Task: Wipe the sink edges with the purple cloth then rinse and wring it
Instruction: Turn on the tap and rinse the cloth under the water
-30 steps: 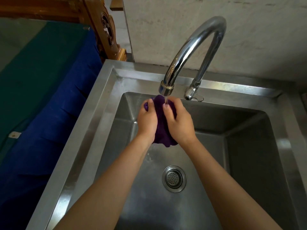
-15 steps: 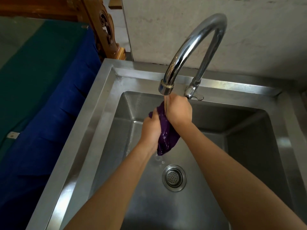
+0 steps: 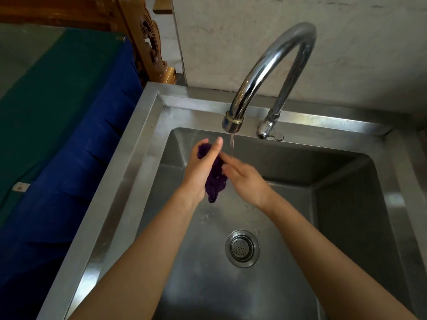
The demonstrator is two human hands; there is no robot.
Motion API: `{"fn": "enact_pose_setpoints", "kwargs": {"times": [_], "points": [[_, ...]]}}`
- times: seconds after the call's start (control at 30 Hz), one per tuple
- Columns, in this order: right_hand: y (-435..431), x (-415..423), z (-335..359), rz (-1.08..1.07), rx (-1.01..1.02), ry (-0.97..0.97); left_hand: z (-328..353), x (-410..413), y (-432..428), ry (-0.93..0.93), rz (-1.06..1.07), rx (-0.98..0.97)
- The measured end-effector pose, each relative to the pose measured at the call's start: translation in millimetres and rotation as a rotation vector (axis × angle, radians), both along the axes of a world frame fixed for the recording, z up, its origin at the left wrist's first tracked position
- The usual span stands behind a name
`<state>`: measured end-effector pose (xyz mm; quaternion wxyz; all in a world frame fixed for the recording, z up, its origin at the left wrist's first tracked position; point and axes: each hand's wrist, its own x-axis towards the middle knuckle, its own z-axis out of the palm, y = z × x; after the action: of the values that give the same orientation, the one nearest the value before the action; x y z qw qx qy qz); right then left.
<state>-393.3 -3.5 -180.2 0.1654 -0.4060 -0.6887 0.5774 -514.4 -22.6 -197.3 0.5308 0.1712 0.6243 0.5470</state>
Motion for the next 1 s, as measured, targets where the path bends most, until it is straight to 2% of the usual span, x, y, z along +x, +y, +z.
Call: {"fn": "enact_pose_setpoints", "kwargs": {"times": [0.07,0.1,0.17,0.2,0.23,0.33,0.4,0.47,0.57,0.73,0.87,1.0], "points": [[-3,5,-2,-0.161,-0.162,0.184,-1,0,1,-0.055,0.068,-0.008],[-1,7,-4,-0.299,-0.173,0.219,-2,0,0,-0.108,0.084,-0.008],[8,11,-14,-0.517,-0.01,0.057,-3,3,-1,-0.227,0.07,-0.006],[11,13,-19,-0.526,0.043,-0.05,-3,5,-1,-0.301,0.049,0.011],[12,13,-19,-0.484,-0.026,-0.101,0,9,-2,-0.375,0.026,0.034],[12,12,-15,-0.372,-0.568,0.051,7,16,-1,-0.455,-0.011,0.124],[9,14,-9,-0.33,-0.602,0.095,8,14,0,-0.379,-0.012,0.169],[10,15,-8,-0.369,-0.442,0.048,9,7,0,-0.332,-0.024,0.168],[17,14,-9,-0.396,-0.111,-0.053,5,-3,2,-0.307,-0.021,0.045],[3,-5,5,-0.317,0.216,-0.086,3,8,10,-0.048,-0.06,-0.035],[-8,-24,6,-0.402,0.386,-0.124,2,20,12,-0.145,0.043,-0.066],[2,-31,5,-0.471,0.515,-0.353,4,32,11,-0.127,0.047,-0.054]]}}
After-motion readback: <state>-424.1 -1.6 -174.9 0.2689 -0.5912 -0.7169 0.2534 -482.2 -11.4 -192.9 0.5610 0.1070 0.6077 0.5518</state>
